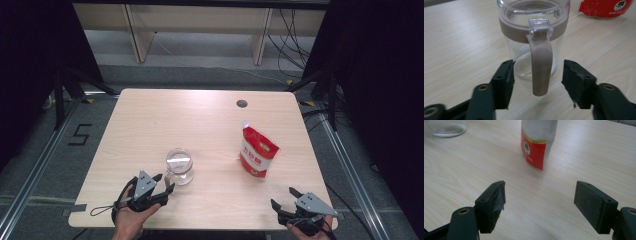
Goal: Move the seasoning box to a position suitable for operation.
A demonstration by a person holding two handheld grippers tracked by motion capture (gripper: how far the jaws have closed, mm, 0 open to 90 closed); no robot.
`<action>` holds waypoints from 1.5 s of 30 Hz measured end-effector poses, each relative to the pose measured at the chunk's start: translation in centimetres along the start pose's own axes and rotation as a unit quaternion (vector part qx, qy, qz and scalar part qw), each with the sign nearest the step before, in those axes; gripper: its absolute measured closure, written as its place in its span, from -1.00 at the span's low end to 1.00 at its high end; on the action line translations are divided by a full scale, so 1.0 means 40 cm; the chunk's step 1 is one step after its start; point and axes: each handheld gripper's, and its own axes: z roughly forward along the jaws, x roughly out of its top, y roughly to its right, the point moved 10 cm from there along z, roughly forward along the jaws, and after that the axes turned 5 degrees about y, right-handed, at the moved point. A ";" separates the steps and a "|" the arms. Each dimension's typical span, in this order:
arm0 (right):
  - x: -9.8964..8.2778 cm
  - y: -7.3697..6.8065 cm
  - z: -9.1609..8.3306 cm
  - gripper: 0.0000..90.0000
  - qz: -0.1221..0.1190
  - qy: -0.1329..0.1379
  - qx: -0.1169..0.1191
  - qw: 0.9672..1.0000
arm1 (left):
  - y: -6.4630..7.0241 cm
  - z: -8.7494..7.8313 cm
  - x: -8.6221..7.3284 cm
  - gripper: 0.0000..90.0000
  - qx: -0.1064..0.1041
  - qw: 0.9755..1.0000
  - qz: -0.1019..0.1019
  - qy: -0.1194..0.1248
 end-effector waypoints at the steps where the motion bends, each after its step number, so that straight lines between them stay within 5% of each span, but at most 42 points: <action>1: -0.001 -0.002 -0.001 -0.42 0.006 -0.001 -0.001 1.000 | -0.001 0.003 0.002 0.13 -0.001 1.000 0.004 0.001; 11: -0.001 0.000 0.002 -0.42 0.001 0.000 0.001 1.000 | -0.003 0.007 0.005 0.50 -0.004 1.000 0.030 0.001; 20: -0.001 0.001 0.001 -0.42 -0.002 -0.001 0.000 1.000 | -0.041 0.010 -0.001 0.57 0.009 1.000 0.018 -0.005; 22: -0.005 -0.005 -0.002 -0.42 0.015 -0.007 -0.004 1.000 | -0.044 0.012 0.000 0.58 0.012 1.000 0.015 -0.004; 24: -0.001 0.000 0.001 -0.42 -0.001 0.000 0.000 1.000 | -0.048 0.013 -0.002 0.59 0.014 1.000 0.015 -0.010; 36: 0.000 -0.001 0.002 -0.42 0.001 0.001 0.002 1.000 | -0.059 0.019 0.004 0.62 -0.012 1.000 0.013 -0.005; 37: 0.000 -0.001 0.002 -0.42 0.001 0.001 0.000 1.000 | -0.062 0.016 0.004 0.62 -0.012 1.000 0.026 -0.007; 45: 0.001 -0.003 0.002 -0.42 0.000 0.000 0.003 1.000 | -0.047 0.014 0.003 0.62 -0.036 0.999 0.006 -0.004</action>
